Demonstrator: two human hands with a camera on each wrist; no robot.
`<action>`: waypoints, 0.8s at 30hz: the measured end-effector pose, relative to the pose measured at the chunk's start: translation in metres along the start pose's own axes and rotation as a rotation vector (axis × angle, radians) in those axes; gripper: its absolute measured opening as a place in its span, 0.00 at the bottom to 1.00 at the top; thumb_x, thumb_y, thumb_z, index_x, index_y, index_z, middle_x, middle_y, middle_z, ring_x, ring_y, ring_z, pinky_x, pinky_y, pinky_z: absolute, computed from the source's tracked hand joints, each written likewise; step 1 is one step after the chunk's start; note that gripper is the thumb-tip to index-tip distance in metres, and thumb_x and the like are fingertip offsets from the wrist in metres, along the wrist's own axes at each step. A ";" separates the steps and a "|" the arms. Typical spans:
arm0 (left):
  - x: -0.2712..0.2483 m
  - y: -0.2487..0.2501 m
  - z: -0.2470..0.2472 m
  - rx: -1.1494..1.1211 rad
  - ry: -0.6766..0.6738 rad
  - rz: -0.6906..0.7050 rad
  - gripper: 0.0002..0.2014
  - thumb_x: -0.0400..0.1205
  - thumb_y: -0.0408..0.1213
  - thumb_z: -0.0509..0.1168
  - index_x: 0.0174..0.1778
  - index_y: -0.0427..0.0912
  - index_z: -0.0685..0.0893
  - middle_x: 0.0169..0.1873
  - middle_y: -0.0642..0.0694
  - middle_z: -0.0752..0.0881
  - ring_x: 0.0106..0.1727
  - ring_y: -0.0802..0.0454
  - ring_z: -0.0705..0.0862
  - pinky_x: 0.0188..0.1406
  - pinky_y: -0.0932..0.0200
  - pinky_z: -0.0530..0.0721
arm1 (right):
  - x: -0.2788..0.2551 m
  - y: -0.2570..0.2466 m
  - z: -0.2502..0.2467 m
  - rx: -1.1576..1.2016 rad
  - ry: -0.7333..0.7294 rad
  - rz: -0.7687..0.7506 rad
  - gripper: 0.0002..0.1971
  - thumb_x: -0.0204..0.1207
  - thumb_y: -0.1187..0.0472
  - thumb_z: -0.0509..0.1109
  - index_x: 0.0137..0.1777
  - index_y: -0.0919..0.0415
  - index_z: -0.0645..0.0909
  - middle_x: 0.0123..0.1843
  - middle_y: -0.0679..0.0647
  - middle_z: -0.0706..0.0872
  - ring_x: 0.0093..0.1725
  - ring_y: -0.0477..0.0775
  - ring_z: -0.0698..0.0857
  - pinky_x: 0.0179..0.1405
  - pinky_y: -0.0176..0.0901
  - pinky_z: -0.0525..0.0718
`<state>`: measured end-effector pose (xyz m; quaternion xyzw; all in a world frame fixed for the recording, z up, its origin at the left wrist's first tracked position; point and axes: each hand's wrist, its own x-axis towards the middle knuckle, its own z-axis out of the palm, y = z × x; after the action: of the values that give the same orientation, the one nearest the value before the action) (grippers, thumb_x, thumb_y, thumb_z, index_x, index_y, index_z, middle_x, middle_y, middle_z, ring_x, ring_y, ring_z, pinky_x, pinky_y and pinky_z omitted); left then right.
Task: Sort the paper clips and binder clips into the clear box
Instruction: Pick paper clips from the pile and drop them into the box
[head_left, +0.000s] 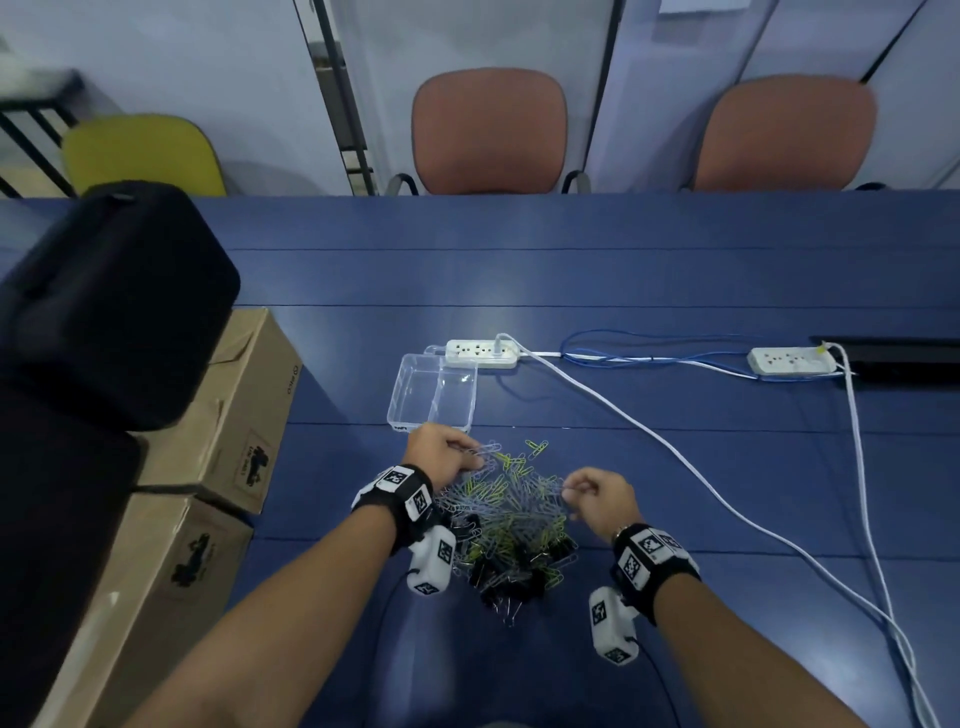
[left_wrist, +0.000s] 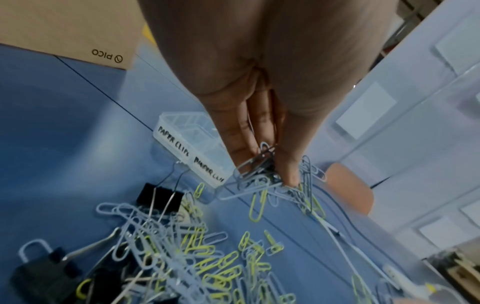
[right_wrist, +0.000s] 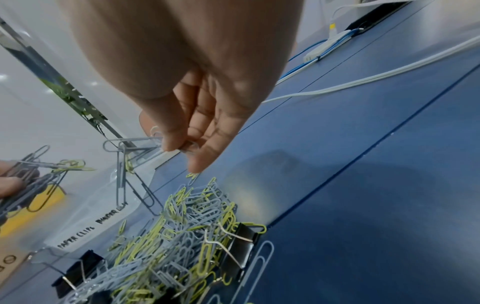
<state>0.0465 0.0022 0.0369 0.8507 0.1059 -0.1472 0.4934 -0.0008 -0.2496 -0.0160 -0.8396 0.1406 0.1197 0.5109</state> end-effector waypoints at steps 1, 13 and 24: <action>-0.001 0.002 -0.002 -0.010 0.001 0.003 0.09 0.65 0.27 0.83 0.39 0.39 0.93 0.35 0.40 0.92 0.33 0.50 0.87 0.34 0.64 0.88 | -0.002 -0.001 -0.001 0.032 0.003 -0.009 0.09 0.71 0.73 0.73 0.34 0.59 0.85 0.31 0.56 0.88 0.27 0.55 0.86 0.34 0.51 0.90; 0.016 0.037 -0.047 -0.169 0.125 0.047 0.10 0.63 0.30 0.84 0.36 0.44 0.93 0.34 0.41 0.92 0.37 0.48 0.90 0.49 0.52 0.90 | -0.002 -0.048 0.002 0.388 -0.031 -0.035 0.06 0.73 0.78 0.71 0.41 0.68 0.83 0.37 0.61 0.83 0.33 0.54 0.83 0.27 0.43 0.87; 0.073 0.026 -0.095 -0.221 0.294 -0.109 0.08 0.65 0.25 0.81 0.36 0.38 0.92 0.30 0.42 0.90 0.30 0.50 0.86 0.39 0.59 0.89 | 0.031 -0.112 0.027 0.531 -0.127 -0.062 0.04 0.74 0.77 0.71 0.46 0.70 0.83 0.38 0.59 0.84 0.35 0.53 0.83 0.30 0.40 0.87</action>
<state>0.1373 0.0745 0.0768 0.7966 0.2383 -0.0352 0.5544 0.0669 -0.1802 0.0531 -0.6710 0.1089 0.1155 0.7243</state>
